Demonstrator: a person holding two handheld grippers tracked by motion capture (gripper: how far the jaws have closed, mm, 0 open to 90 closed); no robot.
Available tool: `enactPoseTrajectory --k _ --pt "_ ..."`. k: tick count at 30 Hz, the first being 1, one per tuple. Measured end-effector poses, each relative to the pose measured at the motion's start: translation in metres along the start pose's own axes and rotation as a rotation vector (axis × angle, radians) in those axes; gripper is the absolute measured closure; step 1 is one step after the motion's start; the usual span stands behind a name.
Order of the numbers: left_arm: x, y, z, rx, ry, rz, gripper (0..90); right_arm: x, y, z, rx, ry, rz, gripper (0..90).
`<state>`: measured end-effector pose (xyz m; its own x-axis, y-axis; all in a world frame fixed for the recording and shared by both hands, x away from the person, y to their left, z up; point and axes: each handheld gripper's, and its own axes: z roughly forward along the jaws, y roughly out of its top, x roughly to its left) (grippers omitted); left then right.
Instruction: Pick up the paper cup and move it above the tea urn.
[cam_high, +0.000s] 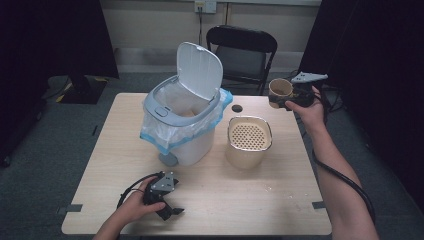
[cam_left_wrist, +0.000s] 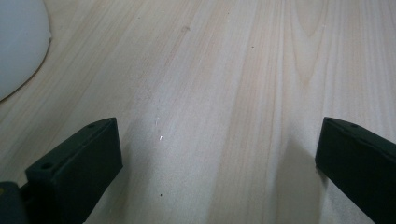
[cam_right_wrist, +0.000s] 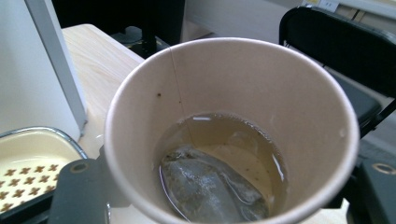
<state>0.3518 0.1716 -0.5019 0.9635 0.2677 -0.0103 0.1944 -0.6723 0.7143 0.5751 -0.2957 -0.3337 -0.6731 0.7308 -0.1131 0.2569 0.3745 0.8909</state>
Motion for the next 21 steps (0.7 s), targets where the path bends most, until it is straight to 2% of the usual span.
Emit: enactPoseTrajectory --k 4,7,10,13,14,17,20,21 --pt "0.000 0.000 0.000 0.000 -0.001 0.000 0.0 0.001 0.002 0.001 -0.010 -0.015 -0.031 27.3" --pt "0.000 0.000 0.000 0.000 -0.001 0.000 0.0 0.001 0.003 0.002 -0.039 -0.023 -0.048 27.3" --pt "0.000 0.000 0.000 0.000 0.000 -0.001 0.0 0.001 0.003 0.003 -0.068 -0.041 -0.087 27.3" --pt "0.000 0.000 0.000 0.000 -0.001 0.000 0.0 0.005 0.005 0.002 -0.098 -0.059 -0.152 27.4" --pt "0.000 0.000 0.000 0.000 -0.001 0.000 0.0 0.005 0.005 0.002 -0.098 -0.059 -0.152 27.4" --pt "0.000 0.000 0.000 0.000 -0.001 0.000 0.0 0.011 0.006 0.001 -0.099 -0.070 -0.215 27.5" --pt "0.000 0.000 0.000 0.000 -0.001 -0.001 0.0 0.015 0.006 0.001 -0.095 -0.069 -0.238 27.5" --pt "0.000 0.000 0.000 0.000 -0.001 0.000 0.0 0.018 0.005 0.002 -0.088 -0.071 -0.264 27.5"
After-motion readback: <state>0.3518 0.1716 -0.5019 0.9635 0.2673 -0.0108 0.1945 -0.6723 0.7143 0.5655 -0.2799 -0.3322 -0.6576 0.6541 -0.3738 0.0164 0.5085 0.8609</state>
